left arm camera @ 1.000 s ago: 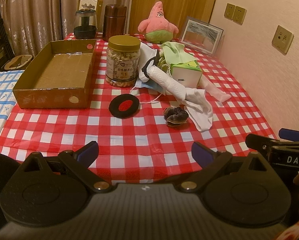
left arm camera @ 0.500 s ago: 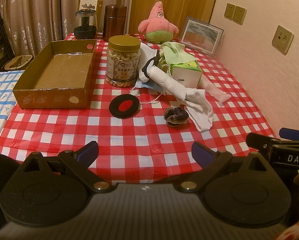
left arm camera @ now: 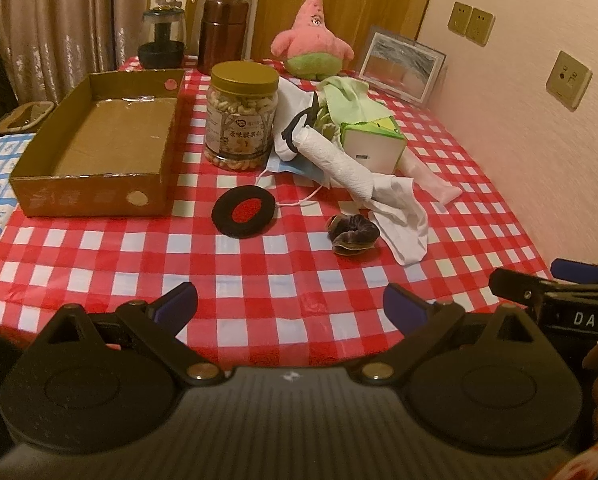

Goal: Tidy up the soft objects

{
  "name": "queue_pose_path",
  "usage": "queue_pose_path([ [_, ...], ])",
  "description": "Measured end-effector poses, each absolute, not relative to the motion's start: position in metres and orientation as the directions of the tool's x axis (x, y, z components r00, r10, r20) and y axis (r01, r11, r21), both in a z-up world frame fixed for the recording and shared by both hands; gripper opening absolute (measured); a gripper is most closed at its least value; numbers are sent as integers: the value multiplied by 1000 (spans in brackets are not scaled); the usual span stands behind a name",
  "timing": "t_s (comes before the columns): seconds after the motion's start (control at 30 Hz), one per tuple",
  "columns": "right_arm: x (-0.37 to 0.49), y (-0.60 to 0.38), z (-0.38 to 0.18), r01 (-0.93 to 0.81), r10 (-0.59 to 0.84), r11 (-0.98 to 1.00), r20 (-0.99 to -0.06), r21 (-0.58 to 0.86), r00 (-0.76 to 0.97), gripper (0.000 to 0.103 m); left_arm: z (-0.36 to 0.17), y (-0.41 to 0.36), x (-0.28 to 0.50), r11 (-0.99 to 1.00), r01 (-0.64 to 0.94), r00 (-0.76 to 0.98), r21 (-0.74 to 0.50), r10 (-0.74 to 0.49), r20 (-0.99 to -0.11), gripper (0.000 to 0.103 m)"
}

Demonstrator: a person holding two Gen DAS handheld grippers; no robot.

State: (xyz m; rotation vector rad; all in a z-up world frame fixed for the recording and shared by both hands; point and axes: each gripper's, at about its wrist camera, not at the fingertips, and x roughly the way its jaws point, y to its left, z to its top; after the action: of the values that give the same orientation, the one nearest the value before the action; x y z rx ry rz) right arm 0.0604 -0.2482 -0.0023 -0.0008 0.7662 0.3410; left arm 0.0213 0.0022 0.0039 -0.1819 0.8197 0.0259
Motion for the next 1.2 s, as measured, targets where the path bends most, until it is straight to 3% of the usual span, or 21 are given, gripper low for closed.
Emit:
queue_pose_path([
  [0.2, 79, -238, -9, -313, 308, 942, -678, 120, 667, 103, -9, 24, 53, 982, -52, 680, -181, -98, -727, 98],
  [0.5, 113, -211, -29, -316, 307, 942, -672, 114, 673, 102, -39, 47, 111, 992, 113, 667, -51, -113, -736, 98],
  [0.63, 127, -196, -43, -339, 313, 935, -685, 103, 657, 91, -55, 57, 130, 987, 159, 660, -11, -114, -743, 97],
  [0.8, 145, -175, -62, -371, 322, 924, -705, 90, 631, 85, -75, 67, 150, 976, 220, 641, -9, -151, -753, 96],
  [1.2, 184, -137, -106, -463, 336, 885, -743, 40, 578, 61, -109, 73, 177, 963, 269, 608, -17, -184, -772, 93],
])
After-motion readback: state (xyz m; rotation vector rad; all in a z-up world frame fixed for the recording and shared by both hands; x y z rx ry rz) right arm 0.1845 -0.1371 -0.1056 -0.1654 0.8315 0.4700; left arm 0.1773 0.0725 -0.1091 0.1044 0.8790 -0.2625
